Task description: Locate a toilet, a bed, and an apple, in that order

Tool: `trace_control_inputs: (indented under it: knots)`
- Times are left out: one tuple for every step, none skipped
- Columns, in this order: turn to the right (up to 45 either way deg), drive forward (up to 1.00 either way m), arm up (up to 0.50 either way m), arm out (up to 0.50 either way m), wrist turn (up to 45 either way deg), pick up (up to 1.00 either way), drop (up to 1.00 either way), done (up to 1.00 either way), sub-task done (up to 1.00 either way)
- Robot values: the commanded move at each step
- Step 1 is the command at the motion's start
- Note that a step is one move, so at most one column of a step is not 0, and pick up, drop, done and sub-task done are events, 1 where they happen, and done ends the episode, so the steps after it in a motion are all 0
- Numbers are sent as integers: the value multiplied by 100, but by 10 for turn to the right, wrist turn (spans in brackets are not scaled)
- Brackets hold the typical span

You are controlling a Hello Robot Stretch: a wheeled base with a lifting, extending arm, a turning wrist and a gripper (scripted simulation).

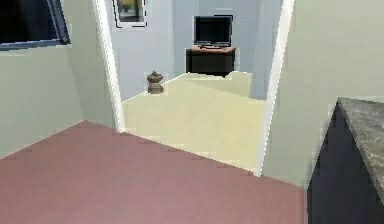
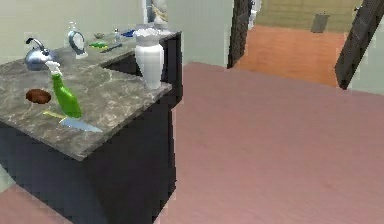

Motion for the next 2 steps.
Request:
trace_control_inputs:
  knots:
    - [0,40,0,0,0,0,0,0,0]
    - [30,0,0,0,0,0,0,0,0]
